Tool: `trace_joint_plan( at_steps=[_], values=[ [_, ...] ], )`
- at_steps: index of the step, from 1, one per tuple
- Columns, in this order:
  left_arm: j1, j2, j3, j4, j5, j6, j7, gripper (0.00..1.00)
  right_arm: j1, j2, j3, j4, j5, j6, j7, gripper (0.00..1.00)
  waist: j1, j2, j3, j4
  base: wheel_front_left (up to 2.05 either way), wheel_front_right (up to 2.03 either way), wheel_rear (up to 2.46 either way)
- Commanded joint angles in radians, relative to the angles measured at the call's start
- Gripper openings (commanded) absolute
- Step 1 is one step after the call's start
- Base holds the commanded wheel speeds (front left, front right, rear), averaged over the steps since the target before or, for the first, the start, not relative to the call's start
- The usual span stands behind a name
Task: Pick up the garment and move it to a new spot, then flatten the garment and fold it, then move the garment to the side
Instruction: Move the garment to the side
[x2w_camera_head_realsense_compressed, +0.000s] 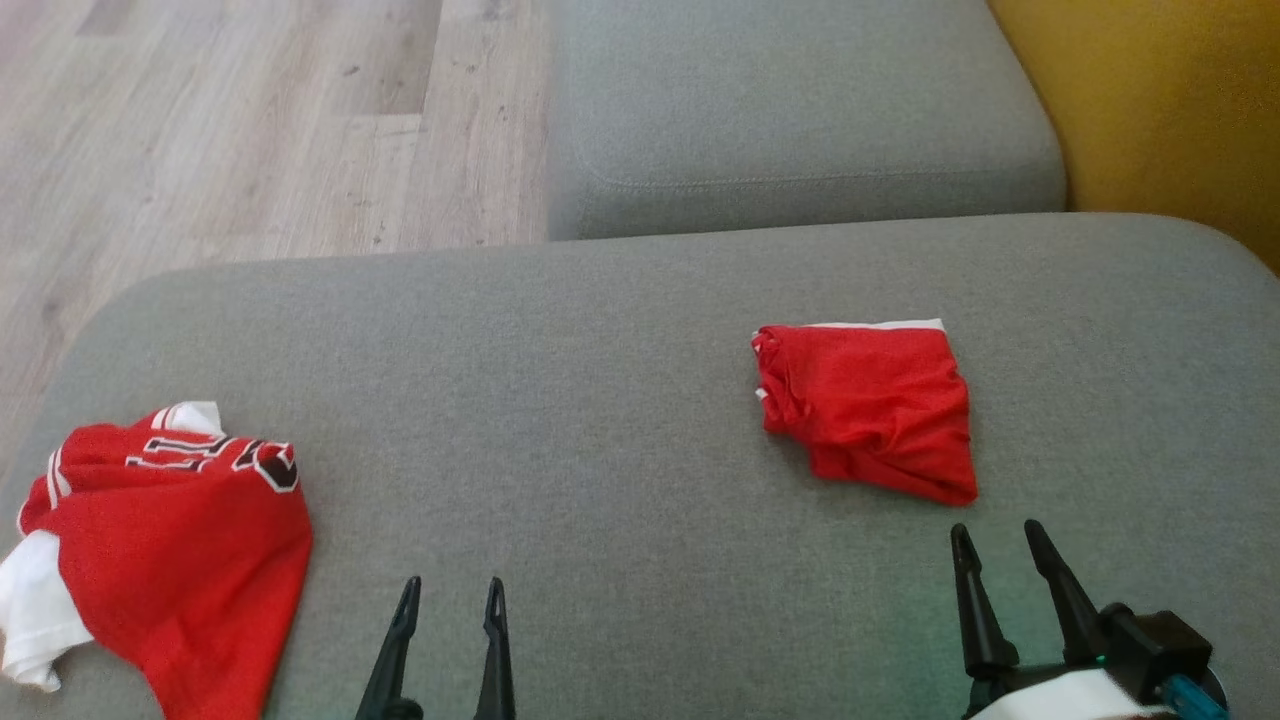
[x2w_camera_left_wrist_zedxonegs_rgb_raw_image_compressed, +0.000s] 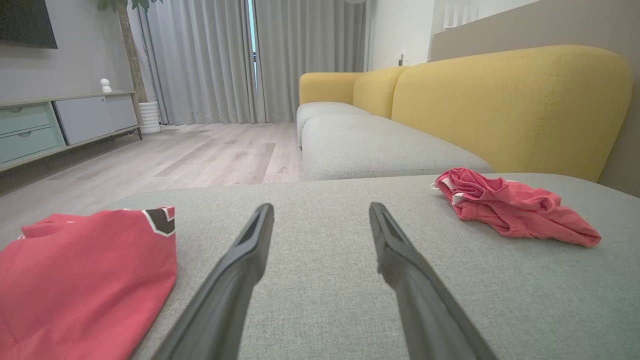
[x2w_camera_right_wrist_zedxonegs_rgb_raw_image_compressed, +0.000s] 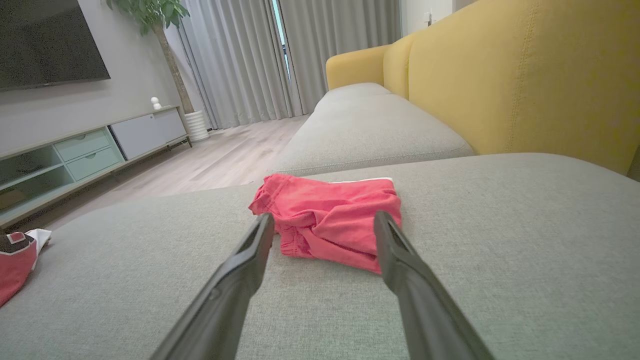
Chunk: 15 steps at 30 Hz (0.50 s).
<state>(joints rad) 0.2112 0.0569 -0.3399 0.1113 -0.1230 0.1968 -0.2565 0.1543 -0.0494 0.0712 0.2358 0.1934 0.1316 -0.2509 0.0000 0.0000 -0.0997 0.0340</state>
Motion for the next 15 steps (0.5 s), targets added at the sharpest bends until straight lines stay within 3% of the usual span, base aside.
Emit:
trace_joint_plan(
  at_steps=[1,8,15],
  values=[
    [-0.047,-0.007,0.025,-0.038,0.010,0.006,-0.005,1.00,-0.037,-0.021,0.028,-0.025,0.000,-0.001,-0.011,1.00,0.0000,0.0000,0.008,0.005,0.00,0.00,0.00],
    [-0.081,-0.007,0.018,-0.057,0.012,0.006,-0.005,1.00,-0.117,-0.037,0.025,0.007,0.020,-0.001,-0.011,1.00,0.0000,0.0000,0.081,0.023,0.00,0.00,0.00],
    [-0.137,-0.007,-0.003,-0.061,0.004,0.003,-0.005,1.00,-0.273,-0.076,0.014,0.125,0.052,-0.001,-0.011,1.00,0.0000,0.0000,0.171,0.039,0.00,0.00,0.00]
  ],
)
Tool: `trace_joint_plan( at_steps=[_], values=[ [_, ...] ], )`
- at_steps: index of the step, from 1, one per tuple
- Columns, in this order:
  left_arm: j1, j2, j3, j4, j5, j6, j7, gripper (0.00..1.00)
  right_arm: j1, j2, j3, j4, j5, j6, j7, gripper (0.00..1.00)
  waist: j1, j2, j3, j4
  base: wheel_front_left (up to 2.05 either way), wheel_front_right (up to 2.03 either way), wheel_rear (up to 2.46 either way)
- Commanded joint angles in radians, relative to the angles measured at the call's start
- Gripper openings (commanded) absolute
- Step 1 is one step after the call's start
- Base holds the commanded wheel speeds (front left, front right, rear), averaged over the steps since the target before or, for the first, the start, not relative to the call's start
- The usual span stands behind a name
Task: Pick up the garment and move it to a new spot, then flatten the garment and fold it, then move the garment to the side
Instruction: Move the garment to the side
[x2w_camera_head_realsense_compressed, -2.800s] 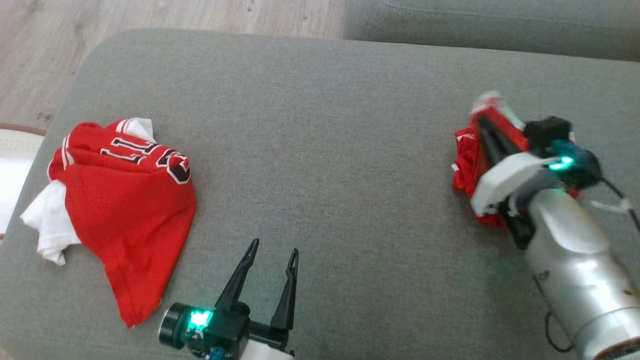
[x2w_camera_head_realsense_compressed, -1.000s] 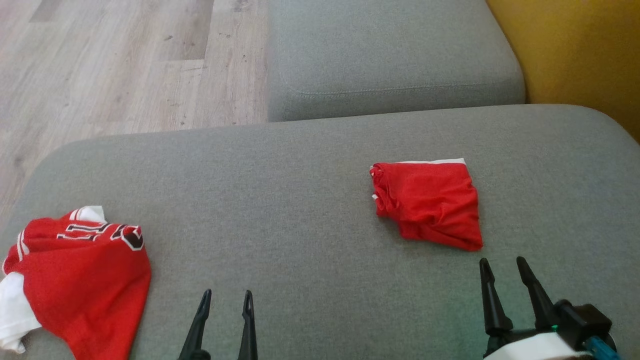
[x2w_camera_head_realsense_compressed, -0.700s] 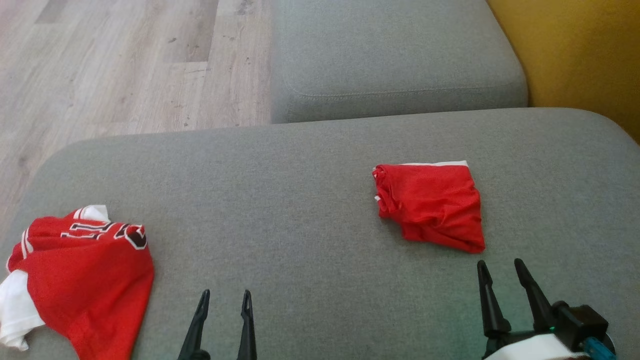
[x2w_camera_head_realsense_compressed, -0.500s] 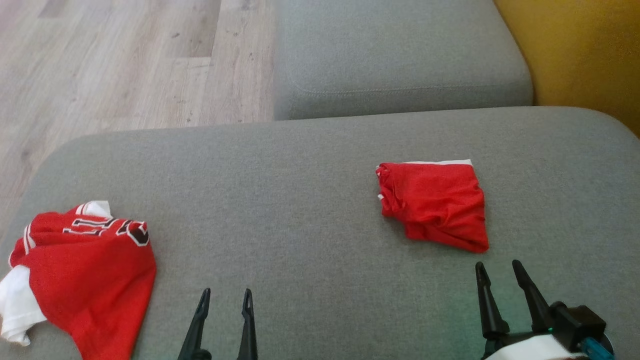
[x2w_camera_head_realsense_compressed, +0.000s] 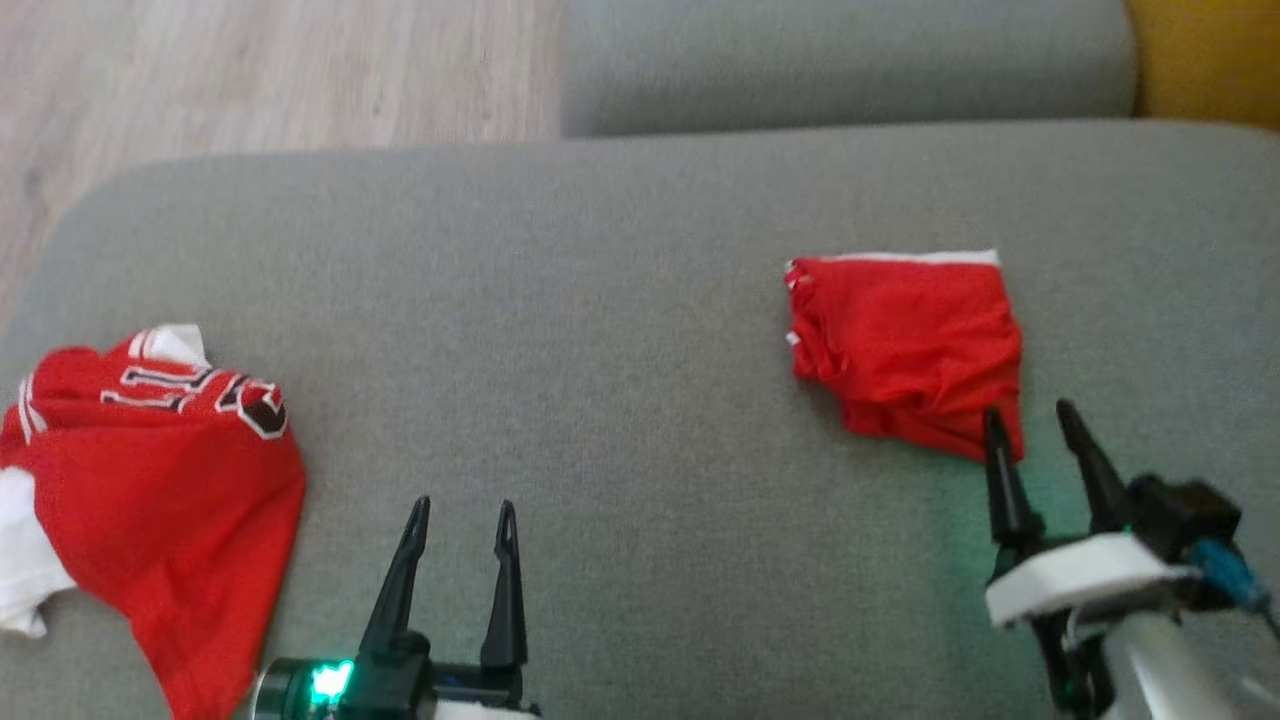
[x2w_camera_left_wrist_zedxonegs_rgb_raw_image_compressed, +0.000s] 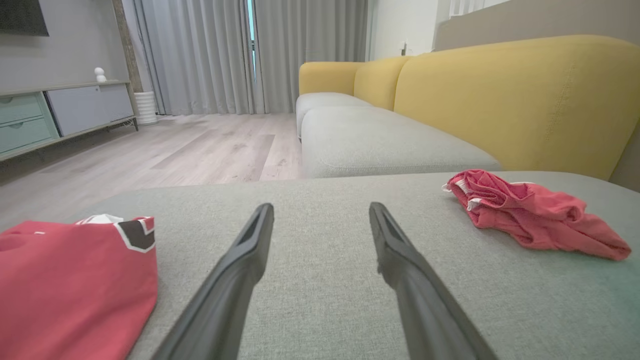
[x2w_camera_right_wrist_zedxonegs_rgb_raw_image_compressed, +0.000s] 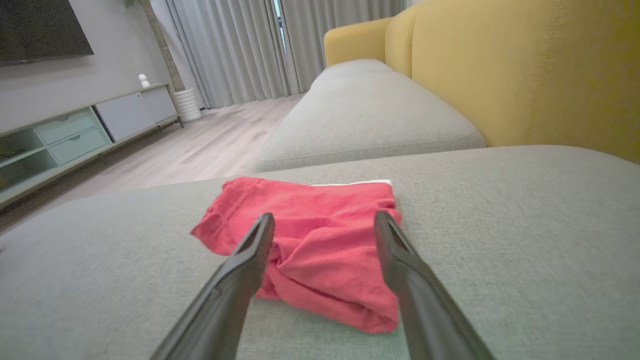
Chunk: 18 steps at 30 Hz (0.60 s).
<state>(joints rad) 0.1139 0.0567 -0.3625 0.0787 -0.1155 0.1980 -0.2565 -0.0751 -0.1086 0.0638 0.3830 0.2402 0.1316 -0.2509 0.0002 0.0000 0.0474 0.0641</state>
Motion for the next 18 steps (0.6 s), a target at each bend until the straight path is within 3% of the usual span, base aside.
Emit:
trace_joint_plan(
  at_steps=[1,6,12,18],
  values=[
    [-0.047,-0.006,0.019,-0.025,-0.006,0.001,-0.005,1.00,-0.067,-0.022,0.018,0.004,0.015,-0.001,-0.011,1.00,-0.0002,0.0000,0.030,0.009,0.00,0.00,0.00],
    [-0.085,-0.006,0.017,-0.015,-0.002,-0.007,-0.005,1.00,-0.201,-0.045,-0.003,0.150,0.094,-0.001,0.015,1.00,-0.0002,0.0000,0.072,0.014,0.00,0.00,0.00],
    [-0.136,-0.006,0.012,-0.007,0.007,-0.019,-0.005,1.00,-0.337,-0.081,-0.018,0.312,0.216,-0.001,0.188,1.00,-0.0002,0.0000,0.120,0.026,0.00,0.00,0.00],
    [-0.150,-0.006,0.003,-0.001,0.007,-0.021,-0.005,1.00,-0.396,-0.091,-0.022,0.439,0.243,-0.001,0.299,1.00,-0.0002,0.0000,0.144,0.039,0.00,0.00,0.00]
  ],
)
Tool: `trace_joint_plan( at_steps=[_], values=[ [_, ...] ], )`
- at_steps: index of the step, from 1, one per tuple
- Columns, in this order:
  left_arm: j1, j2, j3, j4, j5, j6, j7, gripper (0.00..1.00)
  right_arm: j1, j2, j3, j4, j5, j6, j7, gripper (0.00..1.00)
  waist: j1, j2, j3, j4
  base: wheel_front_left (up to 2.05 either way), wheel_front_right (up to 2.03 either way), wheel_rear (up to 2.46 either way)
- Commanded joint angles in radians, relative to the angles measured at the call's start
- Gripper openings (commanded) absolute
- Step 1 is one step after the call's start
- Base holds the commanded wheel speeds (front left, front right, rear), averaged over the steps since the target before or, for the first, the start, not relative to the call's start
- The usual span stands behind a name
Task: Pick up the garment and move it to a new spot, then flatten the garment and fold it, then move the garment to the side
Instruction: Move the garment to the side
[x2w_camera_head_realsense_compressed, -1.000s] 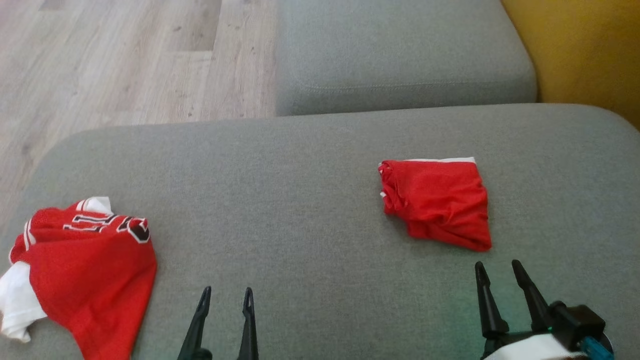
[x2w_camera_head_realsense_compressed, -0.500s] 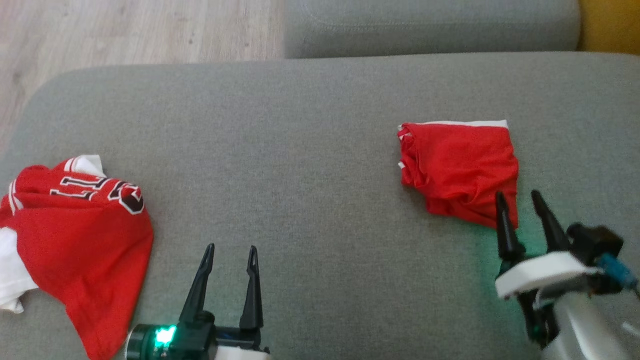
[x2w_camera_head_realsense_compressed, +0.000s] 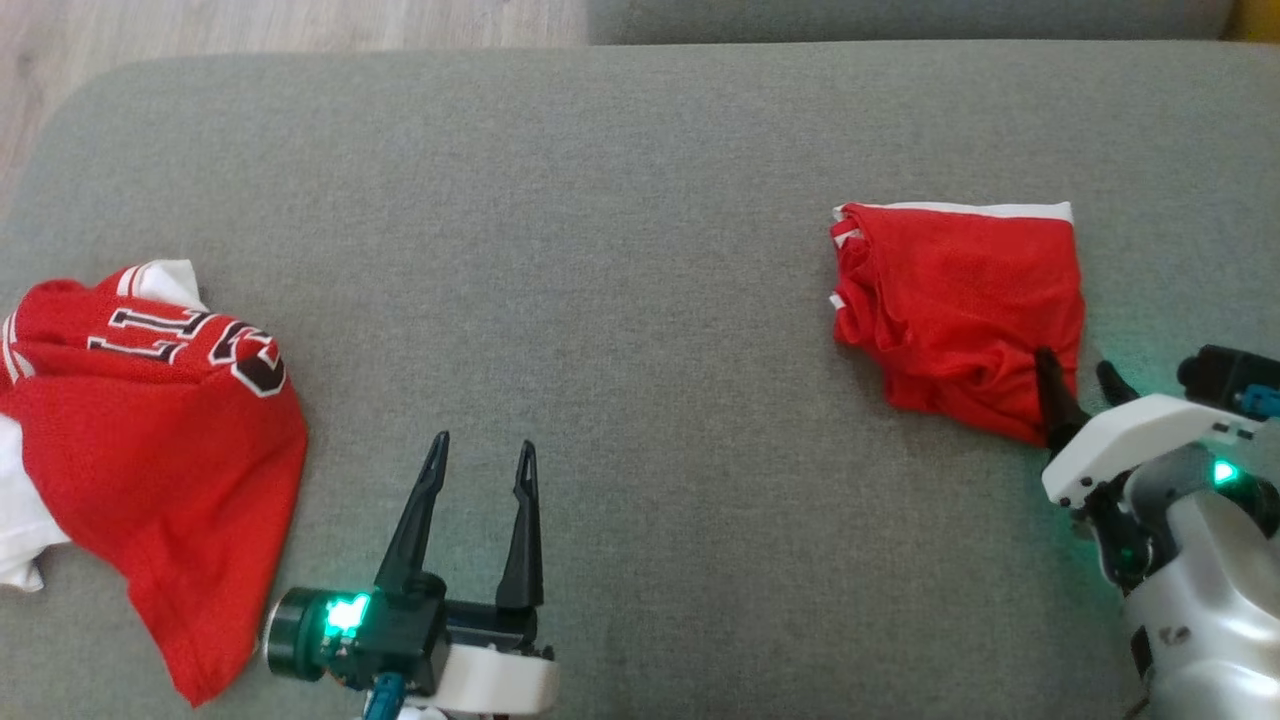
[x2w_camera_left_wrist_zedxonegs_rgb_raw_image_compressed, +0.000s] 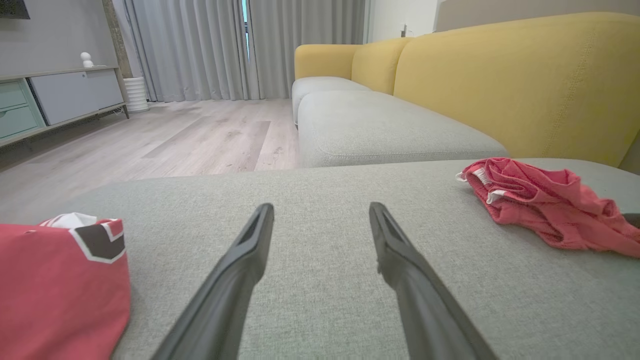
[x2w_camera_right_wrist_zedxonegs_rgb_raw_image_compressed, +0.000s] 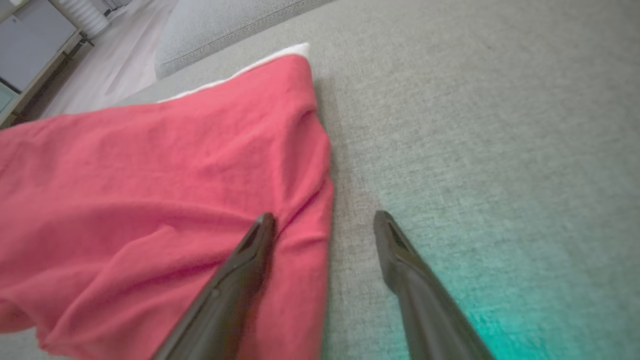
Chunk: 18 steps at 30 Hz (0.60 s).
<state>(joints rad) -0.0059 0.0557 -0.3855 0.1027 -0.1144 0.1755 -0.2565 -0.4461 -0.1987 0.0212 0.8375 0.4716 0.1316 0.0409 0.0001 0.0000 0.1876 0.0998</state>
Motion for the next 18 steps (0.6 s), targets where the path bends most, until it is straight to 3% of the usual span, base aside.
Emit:
trace_joint_plan(
  at_steps=[1,2,3,7,12,18],
  values=[
    [-0.032,-0.005,0.026,-0.024,0.005,0.002,-0.005,1.00,-0.028,0.005,0.025,-0.010,0.023,-0.001,0.016,0.50,-0.0001,0.0000,0.006,0.005,0.00,0.00,0.00],
    [-0.033,-0.005,0.025,-0.023,0.005,0.003,-0.005,1.00,-0.029,0.009,0.029,-0.010,0.038,-0.001,0.018,0.15,-0.0001,0.0000,0.008,0.006,0.00,0.00,0.00],
    [-0.034,-0.005,0.024,-0.023,0.004,0.004,-0.005,1.00,-0.030,0.007,0.033,-0.011,0.048,-0.001,0.017,0.00,-0.0001,0.0000,0.011,0.006,0.00,0.00,0.00],
    [-0.036,-0.005,0.023,-0.026,0.005,0.008,-0.005,1.00,-0.035,-0.027,0.040,-0.019,0.046,-0.001,0.001,0.00,-0.0001,0.0000,0.020,0.002,0.00,0.00,0.00],
    [-0.050,-0.005,0.028,-0.032,0.015,0.003,-0.005,1.00,-0.073,-0.138,0.050,-0.047,-0.040,-0.001,-0.025,0.00,-0.0001,0.0000,0.062,-0.026,0.00,0.00,0.00],
    [-0.105,-0.005,0.029,-0.042,0.030,-0.014,-0.005,1.00,-0.141,-0.269,-0.008,-0.089,-0.119,-0.001,0.010,0.00,-0.0001,0.0000,0.165,-0.082,0.00,0.00,0.00]
  ],
)
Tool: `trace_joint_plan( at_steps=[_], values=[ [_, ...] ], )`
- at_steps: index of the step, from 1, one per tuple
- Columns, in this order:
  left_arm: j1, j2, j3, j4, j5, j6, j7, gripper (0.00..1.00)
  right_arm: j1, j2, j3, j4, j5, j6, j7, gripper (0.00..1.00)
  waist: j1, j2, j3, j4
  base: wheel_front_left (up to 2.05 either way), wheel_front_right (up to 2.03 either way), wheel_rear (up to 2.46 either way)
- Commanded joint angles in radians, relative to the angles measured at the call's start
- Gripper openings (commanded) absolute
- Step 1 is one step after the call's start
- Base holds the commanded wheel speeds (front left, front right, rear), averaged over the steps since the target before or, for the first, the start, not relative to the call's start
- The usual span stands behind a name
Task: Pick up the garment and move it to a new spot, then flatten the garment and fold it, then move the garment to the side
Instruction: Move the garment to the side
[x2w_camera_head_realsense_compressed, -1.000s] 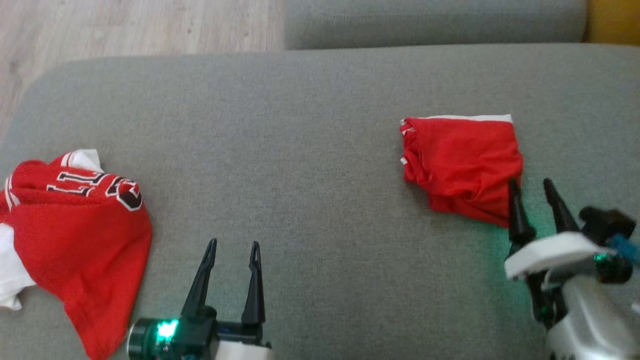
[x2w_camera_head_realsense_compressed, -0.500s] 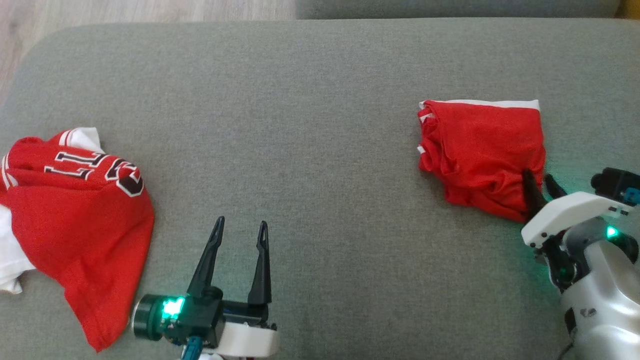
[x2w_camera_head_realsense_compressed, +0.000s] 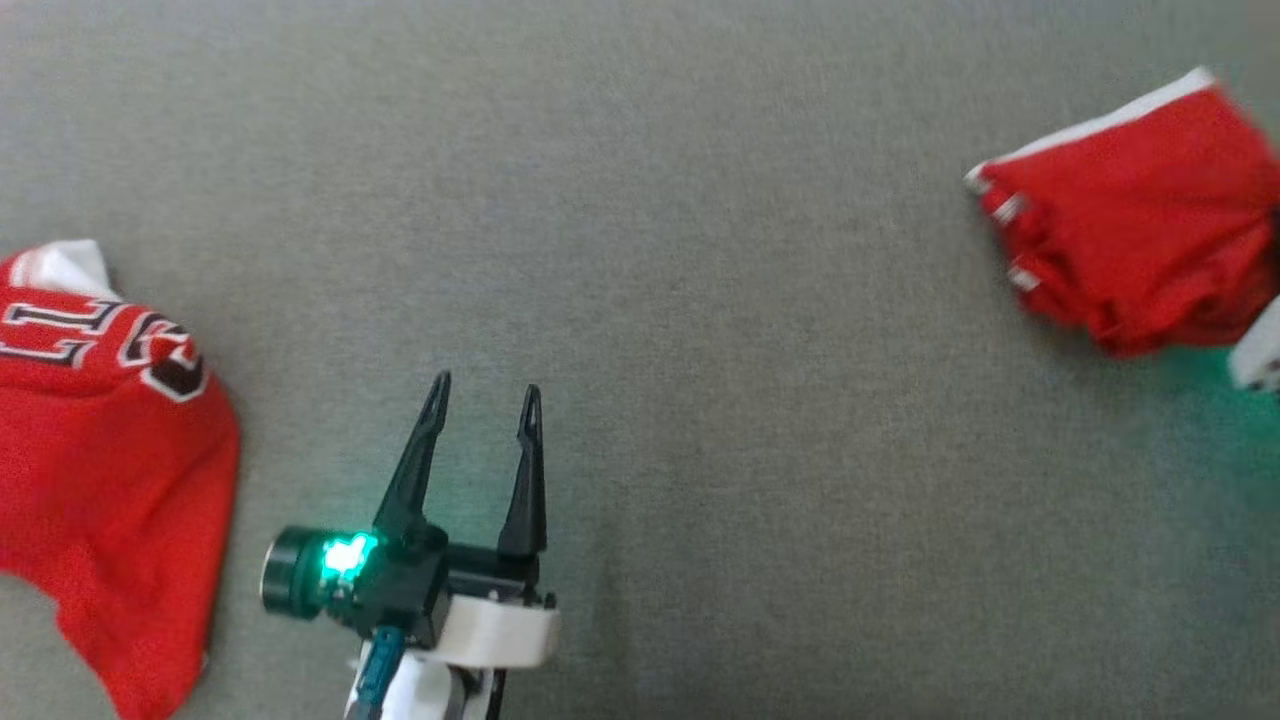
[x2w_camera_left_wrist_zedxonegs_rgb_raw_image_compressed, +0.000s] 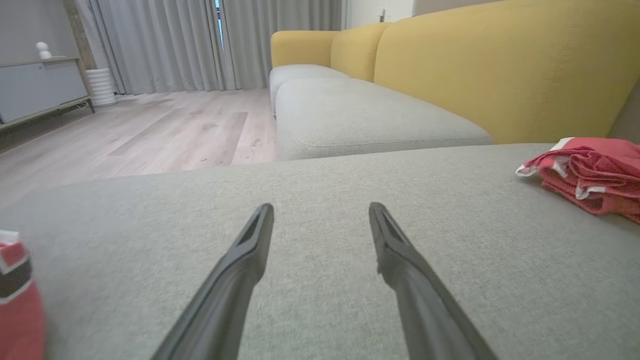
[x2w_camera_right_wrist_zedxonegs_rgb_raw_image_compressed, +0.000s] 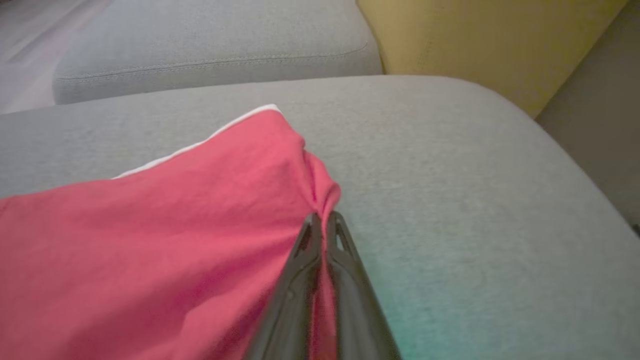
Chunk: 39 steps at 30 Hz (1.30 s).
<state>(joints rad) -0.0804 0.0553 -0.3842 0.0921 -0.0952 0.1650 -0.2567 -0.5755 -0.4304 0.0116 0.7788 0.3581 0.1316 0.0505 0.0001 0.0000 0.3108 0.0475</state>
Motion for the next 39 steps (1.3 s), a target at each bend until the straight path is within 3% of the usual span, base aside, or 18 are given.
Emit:
trace_joint_plan(
  at_steps=[1,6,13,14,15,17,20,24,30,33,39],
  values=[
    [-0.040,-0.005,0.028,-0.032,0.014,-0.007,-0.005,1.00,-0.017,-0.053,-0.011,-0.038,-0.012,-0.001,0.008,0.00,-0.0001,0.0000,0.057,-0.036,0.00,0.00,0.00],
    [-0.095,-0.005,0.027,-0.036,0.037,-0.023,-0.005,1.00,-0.027,-0.135,-0.119,-0.090,-0.075,-0.001,0.038,0.00,-0.0001,0.0000,0.130,-0.065,0.00,0.00,0.00],
    [-0.123,-0.005,0.033,-0.030,0.050,-0.036,-0.005,1.00,-0.010,-0.150,-0.273,-0.171,-0.175,-0.001,0.052,0.00,-0.0001,0.0000,0.158,-0.073,0.00,0.00,0.00],
    [-0.124,-0.005,0.032,-0.027,0.050,-0.038,-0.005,1.00,-0.008,-0.146,-0.295,-0.182,-0.197,-0.001,0.050,0.30,-0.0001,0.0000,0.156,-0.072,0.00,0.00,0.00],
    [-0.124,-0.005,0.030,-0.024,0.048,-0.040,-0.005,1.00,-0.007,-0.141,-0.321,-0.196,-0.226,-0.001,0.038,1.00,-0.0001,0.0000,0.151,-0.070,0.00,0.00,0.00],
    [-0.124,-0.005,0.026,-0.019,0.042,-0.040,-0.005,1.00,-0.004,-0.124,-0.365,-0.227,-0.301,-0.001,-0.006,1.00,-0.0001,0.0000,0.136,-0.064,0.00,0.00,0.00],
    [-0.117,-0.005,0.016,-0.013,0.031,-0.035,-0.005,1.00,0.005,-0.050,-0.408,-0.266,-0.388,-0.001,-0.068,1.00,-0.0001,0.0000,0.090,-0.049,0.00,0.00,0.00],
    [-0.090,-0.005,0.004,-0.007,0.010,-0.021,-0.005,1.00,0.054,0.079,-0.369,-0.297,-0.445,-0.001,-0.142,1.00,-0.0001,0.0000,-0.001,-0.023,0.00,0.00,0.00],
    [-0.027,-0.005,0.014,0.000,-0.029,0.005,-0.005,1.00,0.154,0.229,-0.210,-0.297,-0.367,-0.001,-0.220,1.00,-0.0001,0.0000,-0.137,0.002,0.00,0.00,0.00],
    [0.018,-0.005,0.029,0.010,-0.055,0.012,-0.005,1.00,0.216,0.293,-0.099,-0.289,-0.252,-0.001,-0.267,1.00,-0.0001,0.0000,-0.222,0.018,0.00,0.00,0.00],
    [0.086,-0.005,0.064,-0.001,-0.102,0.011,-0.005,1.00,0.366,0.344,0.045,-0.370,-0.103,-0.001,-0.311,1.00,-0.0001,0.0000,-0.322,0.034,0.00,0.00,0.00]
  ],
)
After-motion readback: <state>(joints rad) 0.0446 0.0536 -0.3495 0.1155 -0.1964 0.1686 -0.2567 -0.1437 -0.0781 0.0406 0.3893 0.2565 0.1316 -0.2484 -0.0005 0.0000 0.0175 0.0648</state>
